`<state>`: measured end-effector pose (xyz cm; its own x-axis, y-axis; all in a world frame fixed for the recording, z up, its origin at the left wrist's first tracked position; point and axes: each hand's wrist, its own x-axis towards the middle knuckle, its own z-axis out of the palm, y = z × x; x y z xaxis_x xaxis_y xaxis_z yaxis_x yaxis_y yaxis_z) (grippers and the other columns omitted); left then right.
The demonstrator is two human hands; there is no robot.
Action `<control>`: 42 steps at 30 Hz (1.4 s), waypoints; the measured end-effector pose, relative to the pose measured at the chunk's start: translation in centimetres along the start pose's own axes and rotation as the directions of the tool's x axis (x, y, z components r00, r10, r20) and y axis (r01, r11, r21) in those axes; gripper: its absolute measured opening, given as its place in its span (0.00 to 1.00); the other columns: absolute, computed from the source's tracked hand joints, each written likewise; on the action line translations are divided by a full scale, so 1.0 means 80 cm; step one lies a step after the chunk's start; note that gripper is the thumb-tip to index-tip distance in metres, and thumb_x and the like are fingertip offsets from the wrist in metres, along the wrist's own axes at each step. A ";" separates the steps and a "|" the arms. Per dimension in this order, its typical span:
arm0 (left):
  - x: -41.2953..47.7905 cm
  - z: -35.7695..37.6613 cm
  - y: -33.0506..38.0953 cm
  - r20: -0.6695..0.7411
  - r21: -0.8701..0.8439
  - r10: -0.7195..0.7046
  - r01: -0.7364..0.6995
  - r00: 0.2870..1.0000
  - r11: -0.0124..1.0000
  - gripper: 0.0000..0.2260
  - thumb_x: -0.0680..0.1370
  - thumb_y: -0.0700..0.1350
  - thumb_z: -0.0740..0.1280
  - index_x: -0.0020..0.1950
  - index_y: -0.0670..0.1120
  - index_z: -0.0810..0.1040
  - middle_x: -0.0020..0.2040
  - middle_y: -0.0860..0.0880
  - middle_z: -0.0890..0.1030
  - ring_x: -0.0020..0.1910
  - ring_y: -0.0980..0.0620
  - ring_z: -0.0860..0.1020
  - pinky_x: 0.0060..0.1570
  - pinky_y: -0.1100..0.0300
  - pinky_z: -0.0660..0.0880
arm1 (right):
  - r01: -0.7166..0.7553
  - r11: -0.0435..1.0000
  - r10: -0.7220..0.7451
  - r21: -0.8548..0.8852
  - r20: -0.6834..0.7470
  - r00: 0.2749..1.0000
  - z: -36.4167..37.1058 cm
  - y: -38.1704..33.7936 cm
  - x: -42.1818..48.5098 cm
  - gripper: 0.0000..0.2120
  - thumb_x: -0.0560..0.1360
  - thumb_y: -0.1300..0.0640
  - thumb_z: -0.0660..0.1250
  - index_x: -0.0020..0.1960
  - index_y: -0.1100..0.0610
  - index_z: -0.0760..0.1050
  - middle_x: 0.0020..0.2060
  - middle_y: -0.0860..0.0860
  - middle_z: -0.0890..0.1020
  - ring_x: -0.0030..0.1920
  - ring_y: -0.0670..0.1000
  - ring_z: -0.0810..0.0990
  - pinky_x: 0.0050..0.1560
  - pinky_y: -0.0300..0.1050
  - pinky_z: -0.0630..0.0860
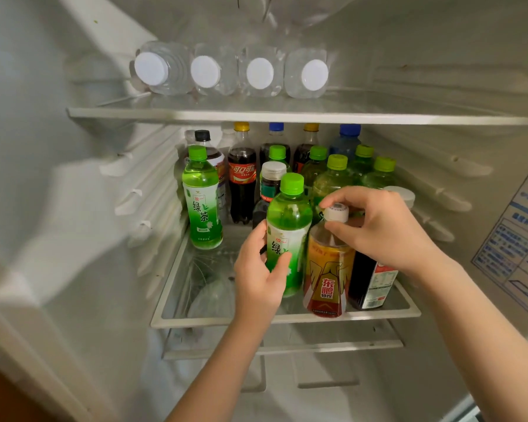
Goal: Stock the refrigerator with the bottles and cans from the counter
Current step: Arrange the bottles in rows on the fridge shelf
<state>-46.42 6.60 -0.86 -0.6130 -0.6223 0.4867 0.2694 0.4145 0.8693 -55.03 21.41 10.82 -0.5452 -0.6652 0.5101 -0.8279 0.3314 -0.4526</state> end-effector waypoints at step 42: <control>0.083 -0.041 -0.073 -0.146 0.349 0.026 0.027 0.989 0.937 0.27 0.75 0.43 0.70 0.72 0.41 0.66 0.61 0.45 0.79 0.60 0.53 0.76 0.62 0.52 0.74 | -0.010 0.999 0.010 0.040 0.000 1.000 0.033 0.001 0.020 0.14 0.72 0.62 0.69 0.55 0.49 0.74 0.49 0.43 0.78 0.46 0.44 0.79 0.44 0.42 0.79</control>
<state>-49.66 -2.17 -2.43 -0.4909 -0.7017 0.5163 -0.0231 0.6029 0.7975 -55.62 18.59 9.72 -0.5538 -0.6615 0.5057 -0.8162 0.3113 -0.4867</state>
